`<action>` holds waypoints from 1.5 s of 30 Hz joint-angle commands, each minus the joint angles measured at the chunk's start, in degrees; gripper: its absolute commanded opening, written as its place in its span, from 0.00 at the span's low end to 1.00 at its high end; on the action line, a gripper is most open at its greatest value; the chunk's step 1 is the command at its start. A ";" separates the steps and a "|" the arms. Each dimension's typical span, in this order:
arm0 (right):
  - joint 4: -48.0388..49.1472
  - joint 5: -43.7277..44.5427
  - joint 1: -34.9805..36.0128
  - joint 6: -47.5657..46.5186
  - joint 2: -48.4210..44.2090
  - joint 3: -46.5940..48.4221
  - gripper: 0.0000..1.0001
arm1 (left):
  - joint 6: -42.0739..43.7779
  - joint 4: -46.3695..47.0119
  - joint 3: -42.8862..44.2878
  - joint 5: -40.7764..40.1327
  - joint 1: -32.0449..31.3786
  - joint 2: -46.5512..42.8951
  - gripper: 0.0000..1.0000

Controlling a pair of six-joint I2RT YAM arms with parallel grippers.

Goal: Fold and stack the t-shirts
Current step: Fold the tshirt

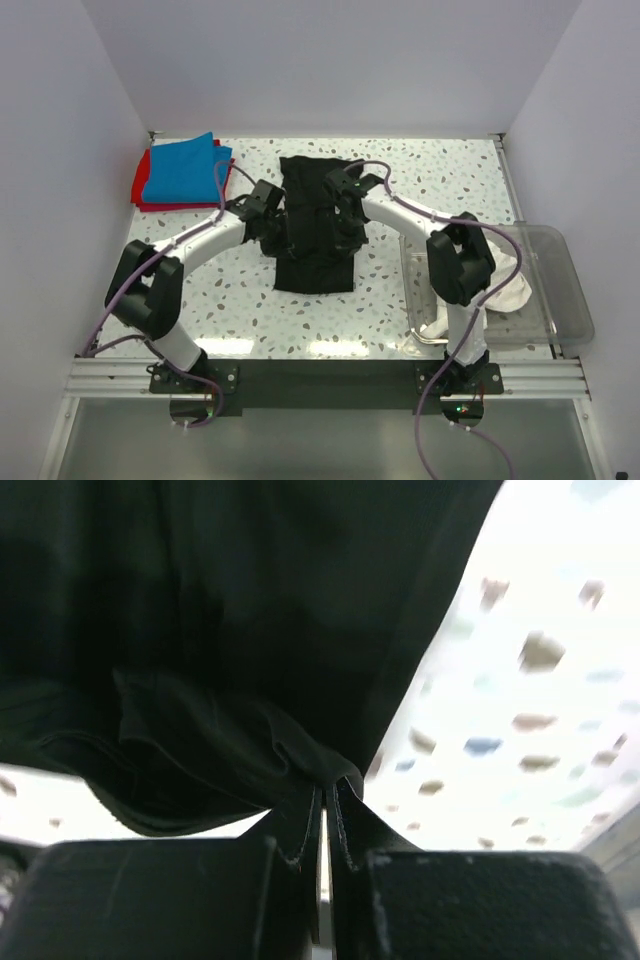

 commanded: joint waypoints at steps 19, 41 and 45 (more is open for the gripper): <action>-7.51 5.10 -10.15 -10.27 21.67 32.70 0.07 | 8.02 3.16 25.26 -2.74 8.50 21.40 0.00; 4.70 -10.19 -13.42 -4.12 -2.13 4.95 0.75 | 11.27 13.08 -0.03 5.42 9.46 1.28 0.88; 6.98 -11.33 -10.87 -2.54 -3.19 -0.07 0.75 | 11.35 13.18 -2.33 4.72 9.20 0.40 0.88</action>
